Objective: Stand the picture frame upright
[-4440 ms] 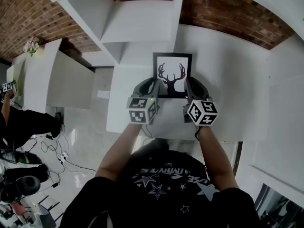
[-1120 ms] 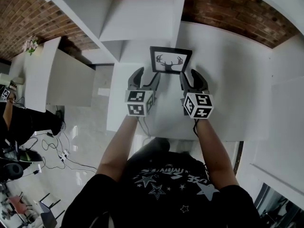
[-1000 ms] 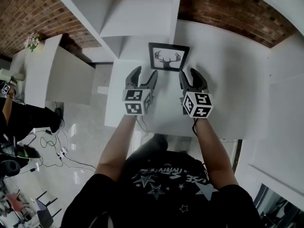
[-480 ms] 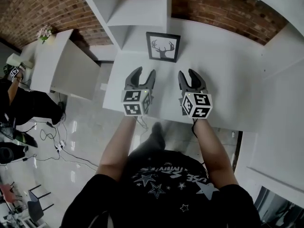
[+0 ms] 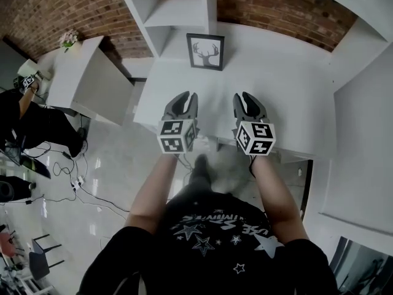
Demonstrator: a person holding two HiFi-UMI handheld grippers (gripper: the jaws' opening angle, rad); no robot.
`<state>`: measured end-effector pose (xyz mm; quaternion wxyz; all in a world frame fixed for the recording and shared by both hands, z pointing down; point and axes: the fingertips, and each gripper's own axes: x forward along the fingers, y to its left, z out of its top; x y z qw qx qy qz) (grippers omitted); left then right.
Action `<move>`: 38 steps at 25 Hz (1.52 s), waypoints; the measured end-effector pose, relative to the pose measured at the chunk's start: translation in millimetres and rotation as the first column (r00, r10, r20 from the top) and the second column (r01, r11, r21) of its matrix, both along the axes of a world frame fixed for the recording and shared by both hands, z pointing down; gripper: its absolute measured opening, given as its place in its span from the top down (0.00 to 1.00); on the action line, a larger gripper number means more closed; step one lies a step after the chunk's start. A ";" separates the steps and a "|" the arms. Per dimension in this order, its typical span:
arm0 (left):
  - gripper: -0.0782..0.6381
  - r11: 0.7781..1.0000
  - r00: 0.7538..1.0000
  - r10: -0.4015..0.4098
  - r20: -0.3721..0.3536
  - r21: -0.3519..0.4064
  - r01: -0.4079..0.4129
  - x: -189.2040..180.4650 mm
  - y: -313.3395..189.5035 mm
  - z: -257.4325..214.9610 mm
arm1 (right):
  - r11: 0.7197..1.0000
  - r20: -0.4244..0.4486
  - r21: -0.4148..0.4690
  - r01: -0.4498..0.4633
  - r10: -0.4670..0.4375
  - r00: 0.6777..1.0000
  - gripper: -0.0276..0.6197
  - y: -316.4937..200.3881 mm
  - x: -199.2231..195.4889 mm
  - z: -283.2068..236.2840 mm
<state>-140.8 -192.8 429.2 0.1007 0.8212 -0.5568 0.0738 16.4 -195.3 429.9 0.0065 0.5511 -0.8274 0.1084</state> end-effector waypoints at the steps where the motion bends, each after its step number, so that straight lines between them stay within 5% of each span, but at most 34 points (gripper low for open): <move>1: 0.78 1.000 1.000 0.000 0.000 0.005 0.000 3.6 7.4 -1.7 | 1.000 -0.001 0.004 0.002 -0.002 1.000 0.80 7.4 3.5 -2.1; 20: 0.84 0.998 0.998 -0.061 -0.027 -0.006 0.061 39.3 124.3 -6.6 | 0.998 0.032 0.028 0.062 -0.063 0.997 0.94 111.1 45.4 -14.5; 38: 0.85 0.999 0.998 0.019 -0.056 -0.030 -0.020 1.3 161.2 -1.4 | 1.000 -0.025 0.030 -0.005 0.006 1.000 0.94 163.8 -0.2 -20.3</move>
